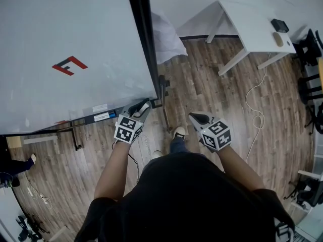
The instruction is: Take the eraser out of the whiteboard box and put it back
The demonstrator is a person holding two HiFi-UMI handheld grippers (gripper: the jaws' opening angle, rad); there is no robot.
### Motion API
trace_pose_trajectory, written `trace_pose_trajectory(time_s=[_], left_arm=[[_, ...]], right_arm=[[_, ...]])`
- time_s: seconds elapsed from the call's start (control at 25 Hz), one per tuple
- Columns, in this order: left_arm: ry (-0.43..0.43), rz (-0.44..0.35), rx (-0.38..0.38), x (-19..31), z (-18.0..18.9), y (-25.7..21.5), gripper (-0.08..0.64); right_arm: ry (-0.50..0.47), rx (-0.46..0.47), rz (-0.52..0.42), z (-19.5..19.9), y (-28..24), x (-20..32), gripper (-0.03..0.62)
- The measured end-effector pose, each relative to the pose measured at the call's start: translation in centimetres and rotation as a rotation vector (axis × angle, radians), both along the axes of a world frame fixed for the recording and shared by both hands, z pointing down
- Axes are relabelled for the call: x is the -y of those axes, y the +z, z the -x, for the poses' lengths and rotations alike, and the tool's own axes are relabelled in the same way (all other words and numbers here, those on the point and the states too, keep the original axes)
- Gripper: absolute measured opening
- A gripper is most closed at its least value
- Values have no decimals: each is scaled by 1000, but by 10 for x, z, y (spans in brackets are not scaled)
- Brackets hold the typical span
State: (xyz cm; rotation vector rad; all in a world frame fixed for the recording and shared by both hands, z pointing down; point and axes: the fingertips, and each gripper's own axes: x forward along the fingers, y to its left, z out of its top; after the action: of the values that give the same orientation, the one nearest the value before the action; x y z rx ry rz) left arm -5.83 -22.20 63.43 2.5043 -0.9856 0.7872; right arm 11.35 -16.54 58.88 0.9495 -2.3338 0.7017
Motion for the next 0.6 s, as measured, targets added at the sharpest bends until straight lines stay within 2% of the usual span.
trace_pose_trajectory(time_s=[0.6], left_arm=[[8, -73, -6, -10, -4, -38, 155]], right_arm=[[13, 14, -37, -4, -16, -16, -6]])
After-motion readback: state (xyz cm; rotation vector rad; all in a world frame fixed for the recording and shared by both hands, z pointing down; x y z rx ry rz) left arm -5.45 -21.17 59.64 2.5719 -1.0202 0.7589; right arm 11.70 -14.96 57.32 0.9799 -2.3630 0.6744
